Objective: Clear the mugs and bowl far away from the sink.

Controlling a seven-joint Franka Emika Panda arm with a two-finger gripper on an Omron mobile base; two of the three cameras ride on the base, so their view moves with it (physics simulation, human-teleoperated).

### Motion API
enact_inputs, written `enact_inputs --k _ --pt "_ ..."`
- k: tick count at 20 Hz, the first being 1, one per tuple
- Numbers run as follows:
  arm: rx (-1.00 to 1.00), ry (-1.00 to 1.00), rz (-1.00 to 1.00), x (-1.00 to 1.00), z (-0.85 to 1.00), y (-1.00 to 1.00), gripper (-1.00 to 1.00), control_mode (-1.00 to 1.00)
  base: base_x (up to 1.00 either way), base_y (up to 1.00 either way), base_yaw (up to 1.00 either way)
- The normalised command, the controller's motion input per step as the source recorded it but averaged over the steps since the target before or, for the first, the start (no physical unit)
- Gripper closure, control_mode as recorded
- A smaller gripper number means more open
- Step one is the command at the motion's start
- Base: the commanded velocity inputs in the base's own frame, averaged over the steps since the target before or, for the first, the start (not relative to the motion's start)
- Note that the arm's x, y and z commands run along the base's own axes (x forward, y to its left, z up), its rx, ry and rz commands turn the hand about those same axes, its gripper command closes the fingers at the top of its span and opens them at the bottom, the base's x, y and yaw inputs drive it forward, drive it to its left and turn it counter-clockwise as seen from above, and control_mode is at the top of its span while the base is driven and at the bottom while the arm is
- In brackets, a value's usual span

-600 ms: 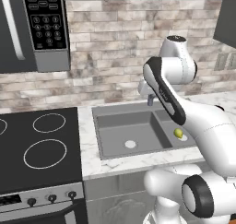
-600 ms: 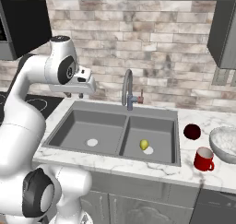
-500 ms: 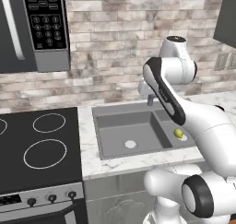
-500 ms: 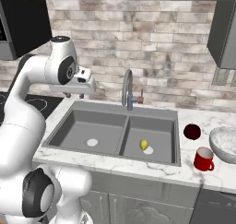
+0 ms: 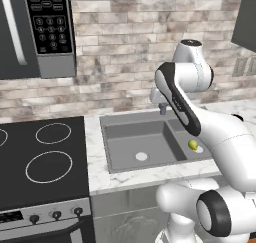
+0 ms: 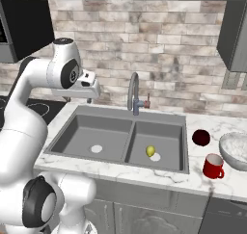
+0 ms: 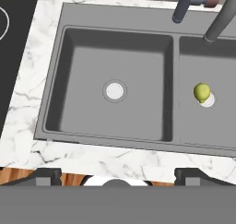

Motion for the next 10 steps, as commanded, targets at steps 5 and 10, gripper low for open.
enact_inputs --k 5,10 --pt "0.0 0.0 0.0 0.0 0.0 -0.01 -1.0 -1.0 0.0 0.0 0.0" --pt "0.04 -0.04 0.0 -0.13 -0.05 -0.45 -1.0 -1.0 0.0 0.0 0.0"
